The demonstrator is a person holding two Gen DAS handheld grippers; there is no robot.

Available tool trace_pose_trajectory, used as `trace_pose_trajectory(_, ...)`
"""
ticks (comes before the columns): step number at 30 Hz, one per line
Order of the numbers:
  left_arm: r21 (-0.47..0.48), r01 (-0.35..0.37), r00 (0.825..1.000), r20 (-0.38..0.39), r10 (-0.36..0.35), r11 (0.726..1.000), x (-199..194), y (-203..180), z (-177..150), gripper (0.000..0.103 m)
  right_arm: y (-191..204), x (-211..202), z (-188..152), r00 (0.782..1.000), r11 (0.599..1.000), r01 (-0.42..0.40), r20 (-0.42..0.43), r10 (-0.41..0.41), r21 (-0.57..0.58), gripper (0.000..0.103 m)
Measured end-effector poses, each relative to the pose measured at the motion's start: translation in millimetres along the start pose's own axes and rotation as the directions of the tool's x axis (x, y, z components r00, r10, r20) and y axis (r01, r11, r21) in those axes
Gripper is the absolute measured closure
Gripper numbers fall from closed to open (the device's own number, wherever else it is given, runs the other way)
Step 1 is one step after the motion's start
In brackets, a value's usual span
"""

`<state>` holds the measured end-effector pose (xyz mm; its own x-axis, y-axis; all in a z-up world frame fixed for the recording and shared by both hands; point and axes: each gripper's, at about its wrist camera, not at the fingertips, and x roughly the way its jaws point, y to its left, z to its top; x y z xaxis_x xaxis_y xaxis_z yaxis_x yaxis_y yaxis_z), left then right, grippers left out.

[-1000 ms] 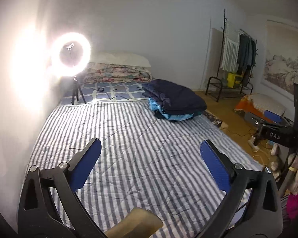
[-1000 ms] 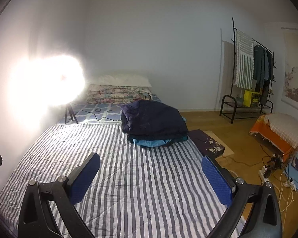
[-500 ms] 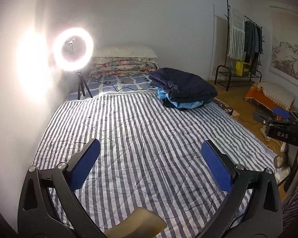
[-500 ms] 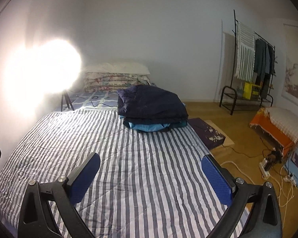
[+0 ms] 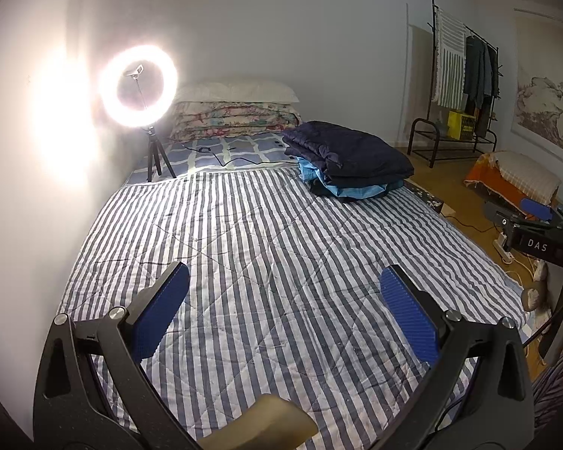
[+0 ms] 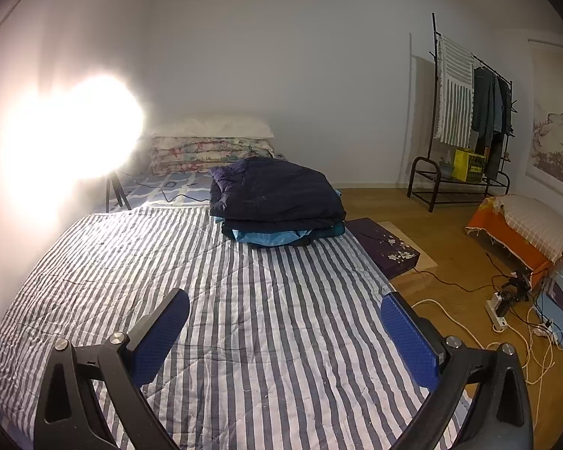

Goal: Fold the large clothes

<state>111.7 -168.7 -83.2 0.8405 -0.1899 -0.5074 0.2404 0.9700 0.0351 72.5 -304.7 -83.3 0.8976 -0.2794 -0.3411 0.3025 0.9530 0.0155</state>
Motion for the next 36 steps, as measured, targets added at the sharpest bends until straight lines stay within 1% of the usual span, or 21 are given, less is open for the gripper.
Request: trace_pose_trajectory(36, -0.007, -0.013, 1.000, 0.007, 0.013, 1.000, 0.1, 1.9, 0.4, 0.000, -2.5, 0.1, -5.9, 1.000, 1.000, 0.010, -0.009, -0.010, 0.018, 0.000)
